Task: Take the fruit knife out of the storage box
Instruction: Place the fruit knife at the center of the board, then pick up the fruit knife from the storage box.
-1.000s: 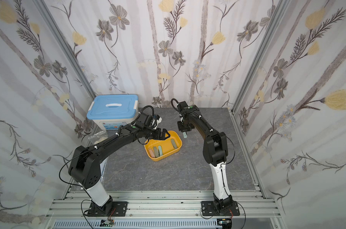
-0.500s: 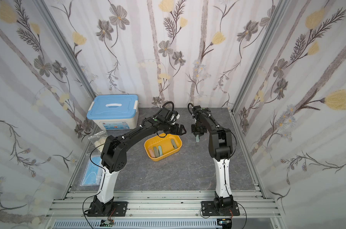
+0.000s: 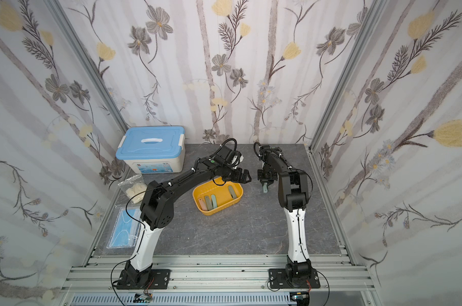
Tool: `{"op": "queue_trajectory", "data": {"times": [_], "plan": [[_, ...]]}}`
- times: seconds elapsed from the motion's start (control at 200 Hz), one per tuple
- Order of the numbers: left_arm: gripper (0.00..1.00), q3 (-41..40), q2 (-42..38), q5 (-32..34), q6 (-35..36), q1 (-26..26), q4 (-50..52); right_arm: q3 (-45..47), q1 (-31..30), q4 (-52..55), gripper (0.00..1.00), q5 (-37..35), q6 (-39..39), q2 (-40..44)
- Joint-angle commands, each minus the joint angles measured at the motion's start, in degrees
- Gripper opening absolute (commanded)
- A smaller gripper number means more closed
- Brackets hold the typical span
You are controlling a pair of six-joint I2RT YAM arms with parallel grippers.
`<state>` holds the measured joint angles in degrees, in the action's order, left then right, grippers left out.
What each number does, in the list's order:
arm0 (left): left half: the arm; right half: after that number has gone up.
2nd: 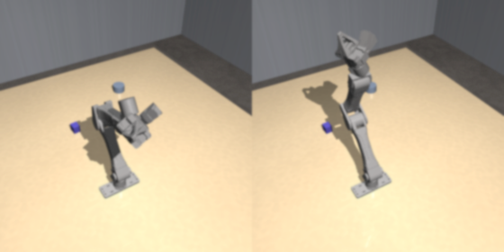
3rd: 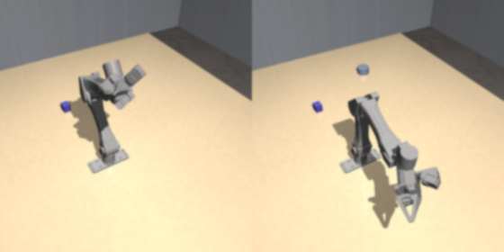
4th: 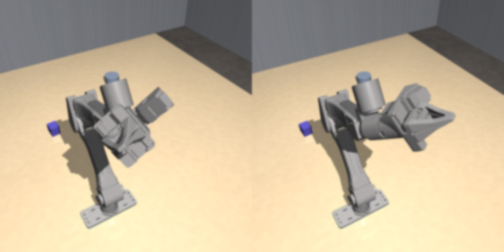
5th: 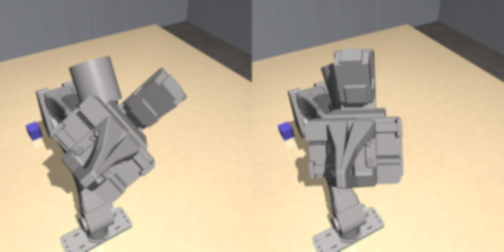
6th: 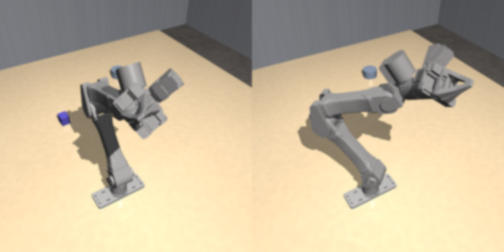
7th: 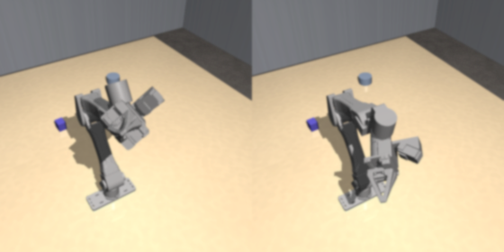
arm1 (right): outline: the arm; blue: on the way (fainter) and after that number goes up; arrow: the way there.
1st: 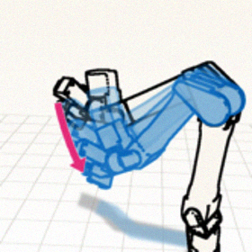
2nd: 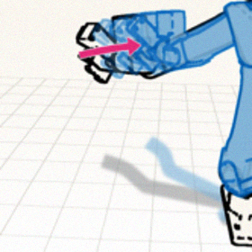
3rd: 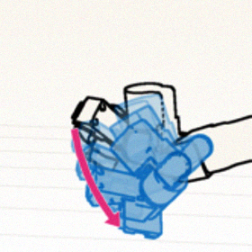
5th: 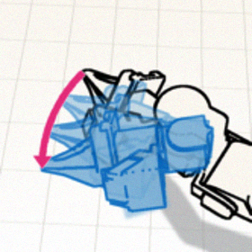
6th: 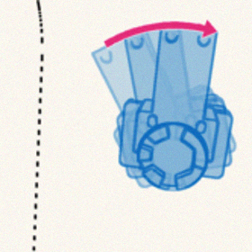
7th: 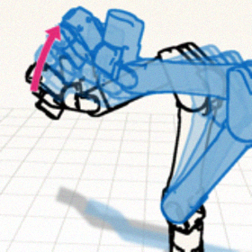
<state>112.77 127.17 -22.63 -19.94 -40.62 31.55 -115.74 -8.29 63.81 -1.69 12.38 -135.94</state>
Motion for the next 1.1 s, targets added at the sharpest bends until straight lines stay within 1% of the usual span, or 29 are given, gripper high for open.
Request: {"op": "queue_trajectory", "data": {"times": [0.0,0.035,0.085,0.145,0.195,0.22,0.42,0.52,0.619,0.769,0.889,0.974,1.094], "plan": [[1.0,-0.4,-1.1,0.5,-0.3,0.0,0.5,-0.5,0.0,0.7,0.29,-0.1,-0.4,0.3],[1.0,-0.6,-1.3,0.6,-0.3,0.0,0.6,-0.5,0.1,0.8,0.29,0.0,-0.5,0.5],[1.0,-0.9,-1.7,0.8,-0.2,0.0,0.7,-0.6,0.1,0.7,0.34,0.0,-0.7,0.7],[1.0,-1.5,-2.4,1.1,-0.1,0.0,0.6,-0.6,0.1,0.8,0.36,0.0,-0.8,0.9],[1.0,-1.8,-2.9,1.3,0.1,0.0,0.8,-0.6,0.3,0.7,0.44,0.0,-0.8,1.2],[1.0,-1.9,-3.1,1.5,0.2,0.0,1.1,-0.6,0.3,0.7,0.46,0.0,-0.8,1.3],[1.0,-2.4,-5.8,3.4,2.1,0.3,3.2,-1.1,0.5,0.8,0.49,1.4,-0.7,2.7],[1.0,-4.9,-9.0,4.1,2.7,1.0,3.4,-1.0,0.0,0.8,0.5,2.3,-0.2,5.0],[1.0,-10.3,-13.6,4.6,3.0,1.9,2.3,-1.0,-1.4,0.9,0.52,3.4,-0.1,7.1],[1.0,-21.7,-22.5,5.8,3.4,3.8,0.2,-0.7,-5.1,1.4,0.58,4.5,0.6,10.9],[1.0,-31.6,-30.8,6.3,2.5,5.8,-2.4,0.4,-9.3,1.6,0.58,4.5,1.5,13.8],[1.0,-36.7,-35.5,7.0,3.0,6.7,-2.3,0.8,-12.5,1.7,0.58,4.6,2.6,15.0],[1.0,-43.9,-42.6,7.6,2.5,8.0,-2.6,0.8,-17.6,1.6,0.56,5.3,4.4,15.5]]}}
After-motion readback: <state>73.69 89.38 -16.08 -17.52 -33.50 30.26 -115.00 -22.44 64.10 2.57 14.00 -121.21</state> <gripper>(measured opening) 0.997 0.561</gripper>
